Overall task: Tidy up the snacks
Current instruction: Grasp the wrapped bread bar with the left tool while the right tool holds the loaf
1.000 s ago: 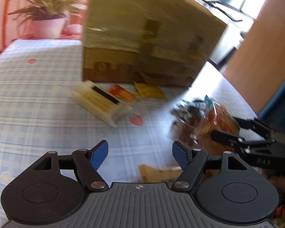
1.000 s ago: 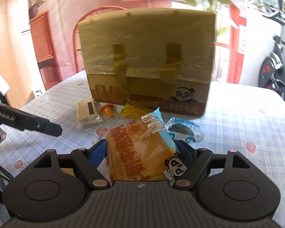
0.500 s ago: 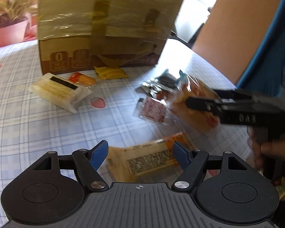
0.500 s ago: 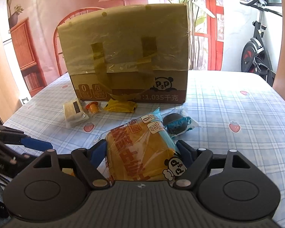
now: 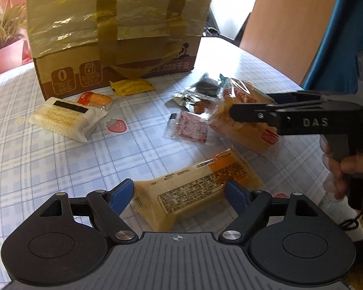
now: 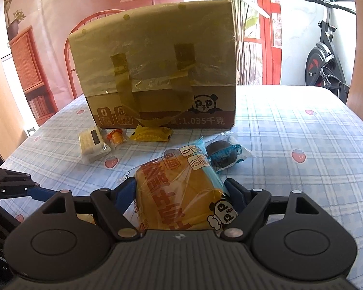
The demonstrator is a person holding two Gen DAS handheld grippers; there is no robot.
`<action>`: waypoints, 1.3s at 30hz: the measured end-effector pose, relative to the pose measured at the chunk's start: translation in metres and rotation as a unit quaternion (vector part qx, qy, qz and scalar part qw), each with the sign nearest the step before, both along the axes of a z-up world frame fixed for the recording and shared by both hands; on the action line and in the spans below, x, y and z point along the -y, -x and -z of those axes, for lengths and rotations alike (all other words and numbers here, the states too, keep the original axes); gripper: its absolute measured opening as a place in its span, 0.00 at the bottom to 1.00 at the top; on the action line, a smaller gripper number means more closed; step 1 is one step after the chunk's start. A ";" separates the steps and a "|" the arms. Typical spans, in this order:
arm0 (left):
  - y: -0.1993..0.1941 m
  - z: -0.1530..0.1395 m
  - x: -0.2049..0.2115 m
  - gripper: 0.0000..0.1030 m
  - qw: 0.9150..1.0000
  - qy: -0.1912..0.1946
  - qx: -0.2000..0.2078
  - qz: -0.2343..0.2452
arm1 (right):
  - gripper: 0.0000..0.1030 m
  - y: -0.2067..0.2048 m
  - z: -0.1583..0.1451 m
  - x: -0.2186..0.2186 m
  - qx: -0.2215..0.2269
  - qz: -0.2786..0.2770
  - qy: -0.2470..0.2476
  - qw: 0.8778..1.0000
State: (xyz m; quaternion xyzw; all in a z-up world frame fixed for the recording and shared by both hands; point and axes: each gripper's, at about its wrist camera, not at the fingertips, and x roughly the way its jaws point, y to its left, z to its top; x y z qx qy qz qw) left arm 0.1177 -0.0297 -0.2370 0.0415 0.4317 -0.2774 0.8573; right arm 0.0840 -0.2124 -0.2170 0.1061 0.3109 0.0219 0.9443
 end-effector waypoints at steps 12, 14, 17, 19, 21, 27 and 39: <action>-0.029 0.010 -0.014 0.73 0.993 -0.056 0.013 -0.104 | 0.78 -0.001 0.002 0.005 0.001 0.009 -0.011 1.000; -0.032 0.009 -0.017 0.73 0.993 -0.052 0.009 -0.102 | 0.78 -0.001 0.003 0.004 0.001 0.007 -0.011 1.000; -0.031 0.005 -0.018 0.73 0.995 -0.046 0.021 -0.091 | 0.78 -0.001 0.005 0.002 0.000 0.006 -0.012 1.000; -0.029 0.000 -0.018 0.73 0.996 -0.040 0.038 -0.075 | 0.78 -0.002 0.006 0.001 -0.001 0.004 -0.014 1.000; -0.029 -0.005 -0.017 0.73 0.996 -0.039 0.054 -0.056 | 0.78 -0.004 0.008 -0.001 -0.003 0.002 -0.015 1.000; -0.041 -0.009 -0.009 0.74 0.998 -0.026 0.062 0.012 | 0.78 -0.006 0.011 -0.003 -0.005 0.000 -0.019 1.000; -0.052 0.016 0.005 0.56 0.997 -0.043 0.049 0.044 | 0.78 -0.002 0.015 -0.004 -0.001 0.007 -0.032 0.999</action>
